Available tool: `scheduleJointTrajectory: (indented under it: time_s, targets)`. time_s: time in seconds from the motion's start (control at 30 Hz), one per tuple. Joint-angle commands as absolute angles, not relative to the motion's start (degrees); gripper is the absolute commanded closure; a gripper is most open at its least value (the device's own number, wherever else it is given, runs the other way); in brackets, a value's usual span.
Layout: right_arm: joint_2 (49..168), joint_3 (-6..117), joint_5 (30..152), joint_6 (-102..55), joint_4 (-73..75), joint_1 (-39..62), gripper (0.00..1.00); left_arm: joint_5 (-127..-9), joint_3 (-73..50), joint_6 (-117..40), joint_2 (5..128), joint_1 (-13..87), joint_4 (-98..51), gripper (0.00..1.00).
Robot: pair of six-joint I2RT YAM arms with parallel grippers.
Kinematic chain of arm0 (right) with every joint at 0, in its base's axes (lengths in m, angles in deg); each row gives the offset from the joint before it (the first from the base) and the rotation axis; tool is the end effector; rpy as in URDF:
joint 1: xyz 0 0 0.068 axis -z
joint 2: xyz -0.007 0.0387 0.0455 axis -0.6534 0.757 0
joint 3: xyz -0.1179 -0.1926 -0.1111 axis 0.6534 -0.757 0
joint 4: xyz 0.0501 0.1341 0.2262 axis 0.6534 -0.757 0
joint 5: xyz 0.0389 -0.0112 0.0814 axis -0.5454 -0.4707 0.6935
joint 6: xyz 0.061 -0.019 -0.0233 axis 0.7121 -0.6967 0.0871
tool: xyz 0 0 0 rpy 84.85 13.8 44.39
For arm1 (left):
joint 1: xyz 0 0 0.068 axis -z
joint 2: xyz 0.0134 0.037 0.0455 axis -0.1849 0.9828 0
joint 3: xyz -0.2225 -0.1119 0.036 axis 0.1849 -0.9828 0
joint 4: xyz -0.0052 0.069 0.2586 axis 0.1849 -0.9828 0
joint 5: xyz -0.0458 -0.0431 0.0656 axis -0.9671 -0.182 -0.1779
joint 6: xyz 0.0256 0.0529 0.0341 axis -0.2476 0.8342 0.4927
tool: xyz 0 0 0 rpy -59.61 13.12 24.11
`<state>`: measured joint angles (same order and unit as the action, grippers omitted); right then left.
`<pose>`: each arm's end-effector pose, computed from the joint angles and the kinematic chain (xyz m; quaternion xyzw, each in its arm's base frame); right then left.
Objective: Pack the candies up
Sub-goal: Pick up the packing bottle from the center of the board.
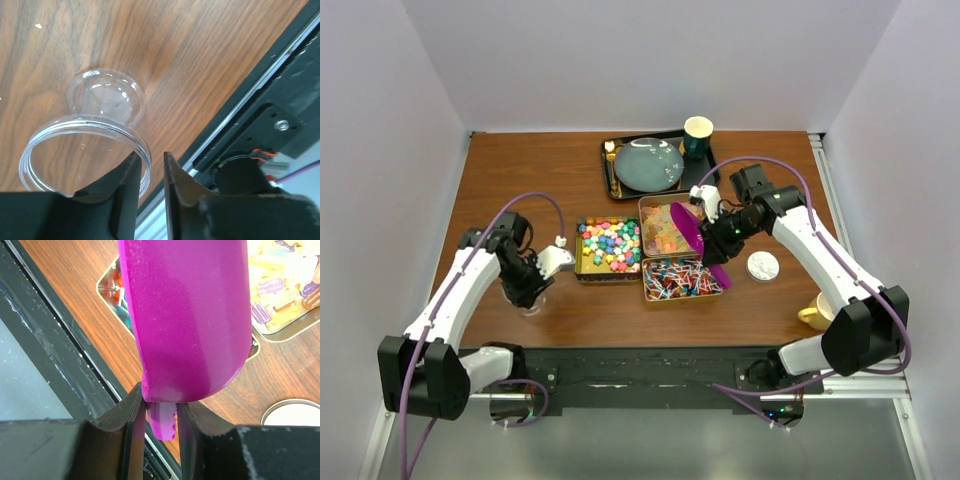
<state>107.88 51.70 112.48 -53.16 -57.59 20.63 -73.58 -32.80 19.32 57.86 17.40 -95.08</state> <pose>0.2576 0.1232 0.2615 -0.3940 0.8646 0.2447 0.1931 0.1888 -0.0354 0.1981 0.4467 0.8859 -0.0984 0.0768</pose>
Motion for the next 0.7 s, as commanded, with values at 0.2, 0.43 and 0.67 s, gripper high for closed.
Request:
scheduleJointTrajectory:
  time_s: [0.2,0.43,0.67]
  targets:
    - [106.17,51.15,110.13,-50.66,-55.67,21.02,1.0,-75.5,-35.54,43.54,48.07,16.98,-96.71,0.92]
    - [107.31,50.97,108.72,-47.58,-53.83,22.34,1.0,-81.39,-30.09,54.92,45.24,24.26,-100.69,1.0]
    - [109.24,54.22,107.14,-46.61,-53.91,22.78,1.0,-85.63,-29.82,39.77,46.72,49.97,-93.41,1.0]
